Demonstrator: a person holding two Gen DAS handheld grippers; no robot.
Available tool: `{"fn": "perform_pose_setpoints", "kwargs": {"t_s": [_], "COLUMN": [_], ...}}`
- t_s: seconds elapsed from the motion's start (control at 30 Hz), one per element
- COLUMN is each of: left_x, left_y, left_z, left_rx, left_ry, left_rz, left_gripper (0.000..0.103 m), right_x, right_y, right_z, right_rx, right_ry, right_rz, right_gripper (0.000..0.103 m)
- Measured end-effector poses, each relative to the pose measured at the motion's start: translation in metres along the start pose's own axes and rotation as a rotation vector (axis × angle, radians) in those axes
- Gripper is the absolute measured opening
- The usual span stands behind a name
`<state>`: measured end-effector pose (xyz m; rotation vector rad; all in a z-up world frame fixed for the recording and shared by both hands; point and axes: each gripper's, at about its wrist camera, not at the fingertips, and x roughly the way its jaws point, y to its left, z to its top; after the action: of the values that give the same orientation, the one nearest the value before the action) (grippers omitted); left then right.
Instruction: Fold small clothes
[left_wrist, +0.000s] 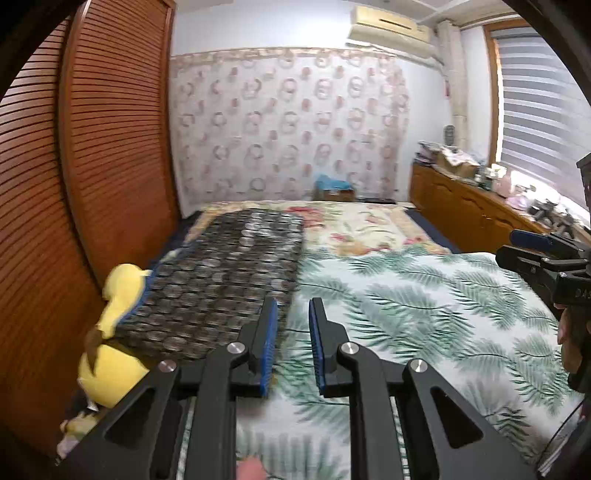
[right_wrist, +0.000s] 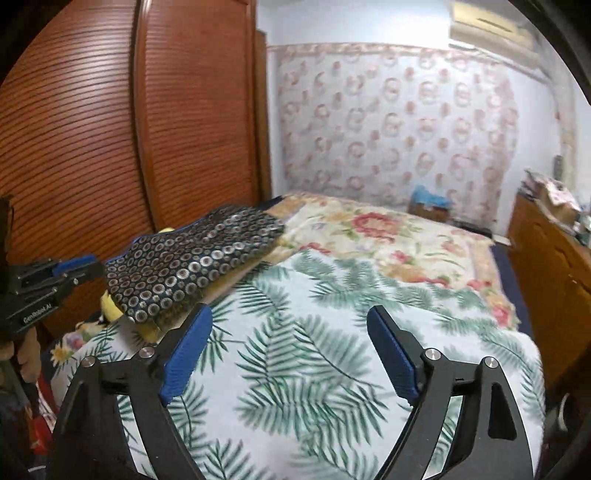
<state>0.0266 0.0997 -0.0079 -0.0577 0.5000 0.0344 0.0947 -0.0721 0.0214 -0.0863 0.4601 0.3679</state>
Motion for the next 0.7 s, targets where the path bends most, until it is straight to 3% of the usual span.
{"fn": "perform_pose_setpoints", "kwargs": {"t_s": [0.13, 0.17, 0.37, 0.7], "left_x": [0.003, 0.003, -0.003, -0.009], "left_y": [-0.027, -0.034, -0.061, -0.076], "left_z": [0.001, 0.003, 0.019, 0.029], "left_rx": [0.015, 0.026, 0.05, 0.059], "left_ry": [0.014, 0.01, -0.03, -0.048], "left_rz": [-0.04, -0.044, -0.064, -0.077], "left_gripper": [0.017, 0.017, 0.02, 0.021], "right_x": [-0.03, -0.038, -0.081, -0.101], "right_y": [-0.009, -0.011, -0.026, -0.045], "right_z": [-0.013, -0.017, -0.034, -0.048], "right_rx": [0.044, 0.033, 0.089, 0.156], "right_ry": [-0.018, -0.018, -0.087, -0.106], "right_rz": [-0.059, -0.031, -0.139, -0.194], "right_gripper": [0.089, 0.089, 0.089, 0.089]}}
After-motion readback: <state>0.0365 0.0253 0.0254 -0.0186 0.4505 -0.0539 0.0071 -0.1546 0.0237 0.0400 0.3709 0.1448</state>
